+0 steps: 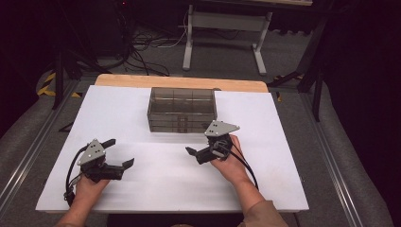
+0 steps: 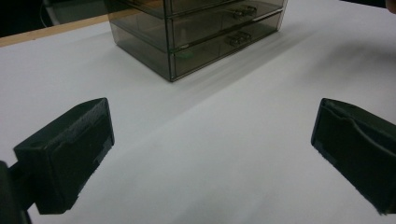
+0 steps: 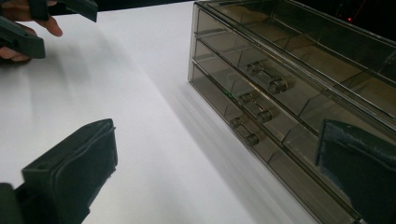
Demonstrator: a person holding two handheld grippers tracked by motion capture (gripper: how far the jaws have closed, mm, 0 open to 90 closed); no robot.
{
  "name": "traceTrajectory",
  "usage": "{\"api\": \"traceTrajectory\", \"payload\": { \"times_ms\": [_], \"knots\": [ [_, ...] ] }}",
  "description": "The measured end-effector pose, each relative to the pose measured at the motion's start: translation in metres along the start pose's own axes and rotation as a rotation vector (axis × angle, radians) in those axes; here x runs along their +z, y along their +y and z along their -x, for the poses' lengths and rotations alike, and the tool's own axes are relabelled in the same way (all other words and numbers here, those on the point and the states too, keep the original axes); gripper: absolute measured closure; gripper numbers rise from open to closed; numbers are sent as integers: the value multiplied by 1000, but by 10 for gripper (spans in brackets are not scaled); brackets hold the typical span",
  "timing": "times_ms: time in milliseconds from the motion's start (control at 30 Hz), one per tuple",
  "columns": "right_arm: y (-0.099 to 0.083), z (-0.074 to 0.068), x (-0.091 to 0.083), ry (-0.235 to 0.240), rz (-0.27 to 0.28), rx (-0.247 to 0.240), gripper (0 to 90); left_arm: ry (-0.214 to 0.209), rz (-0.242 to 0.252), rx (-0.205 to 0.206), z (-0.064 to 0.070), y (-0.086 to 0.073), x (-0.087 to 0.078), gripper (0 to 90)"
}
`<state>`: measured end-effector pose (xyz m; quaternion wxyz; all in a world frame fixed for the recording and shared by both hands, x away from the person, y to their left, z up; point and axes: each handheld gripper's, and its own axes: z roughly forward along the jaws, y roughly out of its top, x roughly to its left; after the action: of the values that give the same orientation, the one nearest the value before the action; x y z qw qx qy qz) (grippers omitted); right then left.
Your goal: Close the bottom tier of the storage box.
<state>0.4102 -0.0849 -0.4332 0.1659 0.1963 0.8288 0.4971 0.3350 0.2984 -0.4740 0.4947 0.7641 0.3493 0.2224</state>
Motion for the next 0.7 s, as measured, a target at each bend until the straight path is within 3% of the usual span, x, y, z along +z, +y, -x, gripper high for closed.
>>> {"api": "traceTrajectory", "payload": {
  "times_ms": [233,433,667,700],
  "knots": [
    [-1,-2,-5,-3,10,-4,0,1,-2,15,-1,0,-1,4],
    [-5,-5,-21,-25,56,-2,0,1,-2,14,-1,0,-1,3],
    [-19,2,-43,-67,90,46,0,0,4,1,0,0,-2,3],
    [-22,3,-46,-75,92,53,0,4,4,16,-1,0,-2,4]
  ]
}}
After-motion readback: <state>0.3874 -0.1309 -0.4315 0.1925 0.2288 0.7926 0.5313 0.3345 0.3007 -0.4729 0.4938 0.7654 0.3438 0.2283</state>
